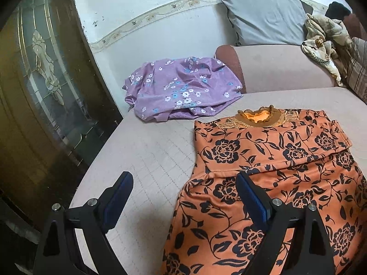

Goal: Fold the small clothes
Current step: 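Smooth the narrowed blouse strip with the right gripper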

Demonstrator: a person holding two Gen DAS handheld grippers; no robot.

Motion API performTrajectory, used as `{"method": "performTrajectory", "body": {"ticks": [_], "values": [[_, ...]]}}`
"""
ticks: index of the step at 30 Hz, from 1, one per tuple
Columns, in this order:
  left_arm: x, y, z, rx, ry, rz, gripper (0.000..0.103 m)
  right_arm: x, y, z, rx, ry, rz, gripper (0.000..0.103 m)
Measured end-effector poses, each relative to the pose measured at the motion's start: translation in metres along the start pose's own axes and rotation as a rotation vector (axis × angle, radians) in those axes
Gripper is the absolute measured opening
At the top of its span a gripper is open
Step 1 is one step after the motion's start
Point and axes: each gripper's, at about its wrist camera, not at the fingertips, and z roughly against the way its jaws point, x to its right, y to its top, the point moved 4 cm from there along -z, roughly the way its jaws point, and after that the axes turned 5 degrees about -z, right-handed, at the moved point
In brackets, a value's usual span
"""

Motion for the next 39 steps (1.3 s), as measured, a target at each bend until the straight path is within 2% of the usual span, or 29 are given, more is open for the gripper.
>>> {"method": "performTrajectory", "body": {"ticks": [5, 9, 14, 20, 23, 30, 34, 36, 39], "values": [[-0.006, -0.006, 0.006, -0.001, 0.004, 0.012, 0.091, 0.006, -0.009, 0.005, -0.003, 0.001, -0.015, 0.075], [-0.012, -0.017, 0.006, -0.035, -0.009, 0.018, 0.091, 0.007, -0.012, 0.006, -0.008, 0.000, -0.019, 0.075], [-0.038, -0.053, -0.007, -0.154, -0.059, 0.075, 0.091, 0.007, -0.020, 0.009, -0.021, -0.004, -0.016, 0.075], [-0.093, -0.115, -0.025, -0.321, -0.107, 0.234, 0.091, 0.012, -0.028, 0.008, -0.044, -0.006, -0.026, 0.075], [-0.100, -0.134, -0.022, -0.354, -0.169, 0.288, 0.091, 0.011, -0.030, 0.005, -0.058, -0.009, -0.020, 0.075], [-0.076, -0.143, -0.017, -0.416, -0.298, 0.324, 0.090, 0.010, -0.035, 0.000, -0.078, -0.011, -0.012, 0.075], [-0.053, -0.147, -0.027, -0.481, -0.307, 0.304, 0.090, 0.010, -0.037, 0.005, -0.074, -0.012, -0.011, 0.075], [-0.036, -0.154, -0.030, -0.525, -0.324, 0.262, 0.090, 0.011, -0.038, 0.008, -0.071, -0.013, -0.012, 0.075], [-0.021, -0.163, -0.032, -0.546, -0.297, 0.190, 0.090, 0.015, -0.041, 0.012, -0.071, -0.018, -0.017, 0.075]]}}
